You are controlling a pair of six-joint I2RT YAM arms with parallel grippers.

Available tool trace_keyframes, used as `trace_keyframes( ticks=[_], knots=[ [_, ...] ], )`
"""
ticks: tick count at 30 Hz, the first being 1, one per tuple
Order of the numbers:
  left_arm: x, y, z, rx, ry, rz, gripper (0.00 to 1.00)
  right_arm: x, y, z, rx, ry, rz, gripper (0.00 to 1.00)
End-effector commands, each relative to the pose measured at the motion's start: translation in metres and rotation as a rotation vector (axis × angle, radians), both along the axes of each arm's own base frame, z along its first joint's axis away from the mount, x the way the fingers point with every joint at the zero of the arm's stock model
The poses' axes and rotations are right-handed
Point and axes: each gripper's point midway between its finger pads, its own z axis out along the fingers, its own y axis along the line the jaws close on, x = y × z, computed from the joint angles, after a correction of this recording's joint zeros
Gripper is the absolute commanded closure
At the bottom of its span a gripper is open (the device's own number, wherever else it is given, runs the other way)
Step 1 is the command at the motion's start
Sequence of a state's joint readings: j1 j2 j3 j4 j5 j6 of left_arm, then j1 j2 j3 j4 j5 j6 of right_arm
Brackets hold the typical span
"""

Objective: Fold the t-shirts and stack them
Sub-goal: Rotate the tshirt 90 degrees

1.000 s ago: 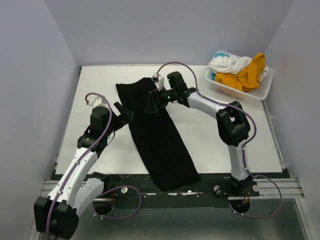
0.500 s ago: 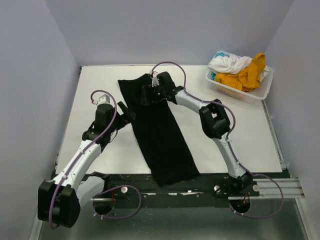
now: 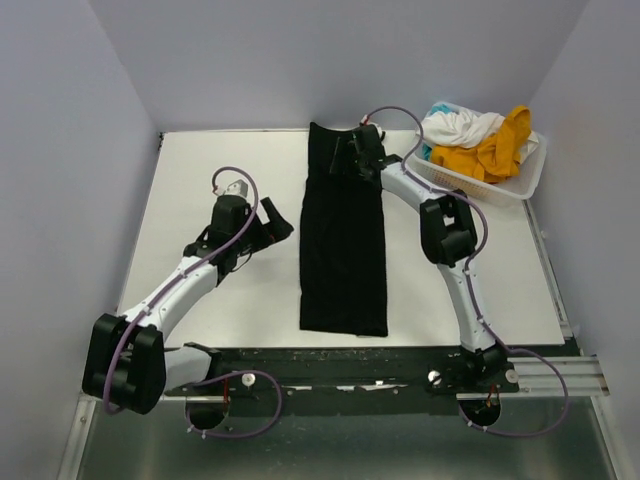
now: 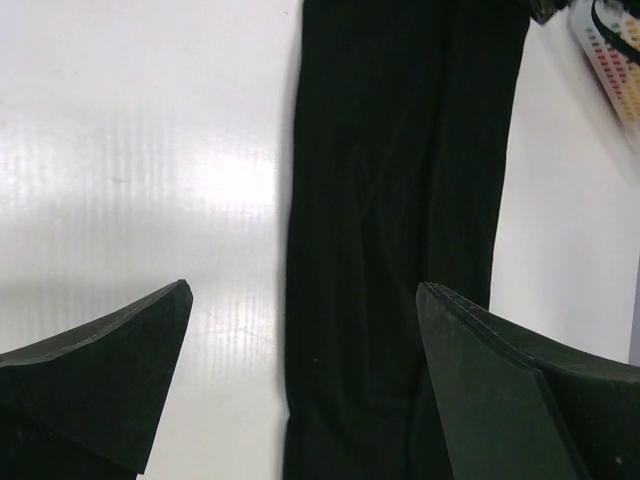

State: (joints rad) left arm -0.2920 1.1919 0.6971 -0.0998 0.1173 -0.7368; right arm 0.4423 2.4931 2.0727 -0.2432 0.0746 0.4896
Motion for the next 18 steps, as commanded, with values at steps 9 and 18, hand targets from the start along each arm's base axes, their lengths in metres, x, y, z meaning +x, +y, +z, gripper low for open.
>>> trace_keyframes(
  ticks=[9,18],
  knots=[
    [-0.091,-0.062,-0.051,-0.013,0.235,-0.262,0.01,-0.078,0.006,0.105,0.043,-0.047,0.275,0.0],
    [-0.188,-0.06,-0.091,0.0,0.379,-0.36,0.14,-0.255,-0.066,0.063,0.132,0.151,0.093,0.0]
  ],
)
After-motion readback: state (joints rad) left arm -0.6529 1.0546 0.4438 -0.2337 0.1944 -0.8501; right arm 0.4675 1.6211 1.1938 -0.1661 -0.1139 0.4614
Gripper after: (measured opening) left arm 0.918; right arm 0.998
